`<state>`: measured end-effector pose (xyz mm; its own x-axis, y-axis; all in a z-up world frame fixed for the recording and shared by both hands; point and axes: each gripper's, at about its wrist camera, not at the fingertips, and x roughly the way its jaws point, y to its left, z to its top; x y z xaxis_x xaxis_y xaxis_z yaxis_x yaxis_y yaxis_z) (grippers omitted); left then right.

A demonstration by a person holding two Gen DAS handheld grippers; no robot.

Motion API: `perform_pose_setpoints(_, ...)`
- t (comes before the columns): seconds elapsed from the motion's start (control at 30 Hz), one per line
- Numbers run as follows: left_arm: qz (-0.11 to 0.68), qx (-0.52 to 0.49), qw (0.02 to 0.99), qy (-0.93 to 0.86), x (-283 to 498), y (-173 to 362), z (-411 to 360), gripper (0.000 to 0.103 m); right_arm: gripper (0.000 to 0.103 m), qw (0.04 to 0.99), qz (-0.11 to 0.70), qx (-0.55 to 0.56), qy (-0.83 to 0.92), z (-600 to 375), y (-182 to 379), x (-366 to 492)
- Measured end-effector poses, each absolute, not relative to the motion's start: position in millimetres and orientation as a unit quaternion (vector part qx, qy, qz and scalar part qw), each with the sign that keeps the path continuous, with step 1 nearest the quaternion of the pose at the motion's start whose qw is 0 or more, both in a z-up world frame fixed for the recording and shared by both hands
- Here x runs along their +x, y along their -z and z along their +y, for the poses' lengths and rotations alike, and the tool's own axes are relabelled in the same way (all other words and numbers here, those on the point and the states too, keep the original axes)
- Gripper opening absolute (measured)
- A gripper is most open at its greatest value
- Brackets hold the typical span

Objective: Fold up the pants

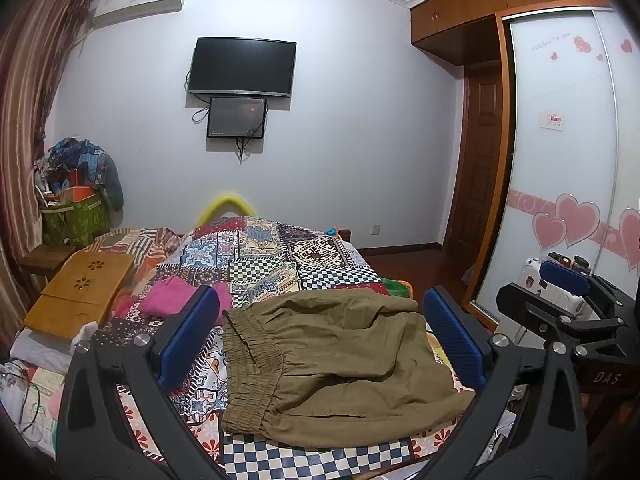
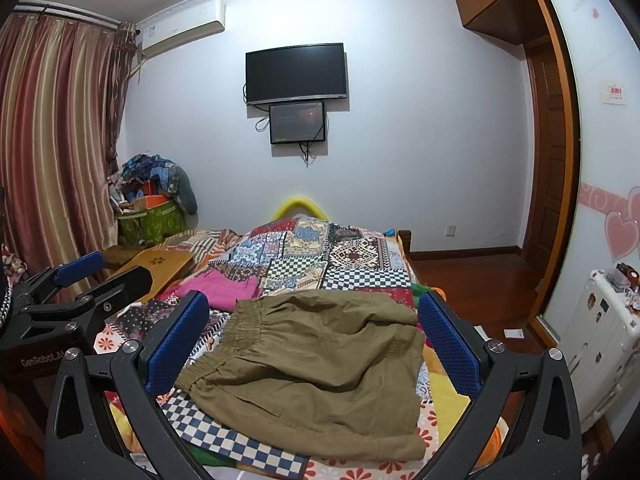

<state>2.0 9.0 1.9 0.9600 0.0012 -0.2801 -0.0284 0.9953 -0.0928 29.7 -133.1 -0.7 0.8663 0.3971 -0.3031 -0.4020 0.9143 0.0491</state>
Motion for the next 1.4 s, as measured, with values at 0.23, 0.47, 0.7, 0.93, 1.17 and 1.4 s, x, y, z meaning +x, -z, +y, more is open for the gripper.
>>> perform_pose_setpoints(0.23,0.141,-0.048,0.989,-0.008,2,-1,10,0.103,0.103,0.966,0.156,-0.008,-0.207,-134,1,30)
perform_pose_setpoints(0.47,0.143,-0.050,0.988,-0.009,4,-1,10,0.103,0.103,0.966,0.158,-0.008,-0.207,-134,1,31)
perform_pose_setpoints(0.7,0.144,-0.050,0.988,-0.009,5,0,10,0.103,0.103,0.966,0.158,-0.008,-0.206,-134,1,30)
perform_pose_setpoints(0.93,0.149,-0.050,0.988,-0.007,9,6,10,0.103,0.103,0.964,0.164,-0.004,-0.208,-136,8,33)
perform_pose_setpoints(1.17,0.167,-0.052,0.985,-0.013,26,19,17,0.103,0.103,0.962,0.191,-0.008,-0.194,-144,29,52)
perform_pose_setpoints(1.4,0.229,-0.021,0.972,-0.051,64,61,35,0.102,0.103,0.955,0.252,-0.044,-0.148,-168,71,80)
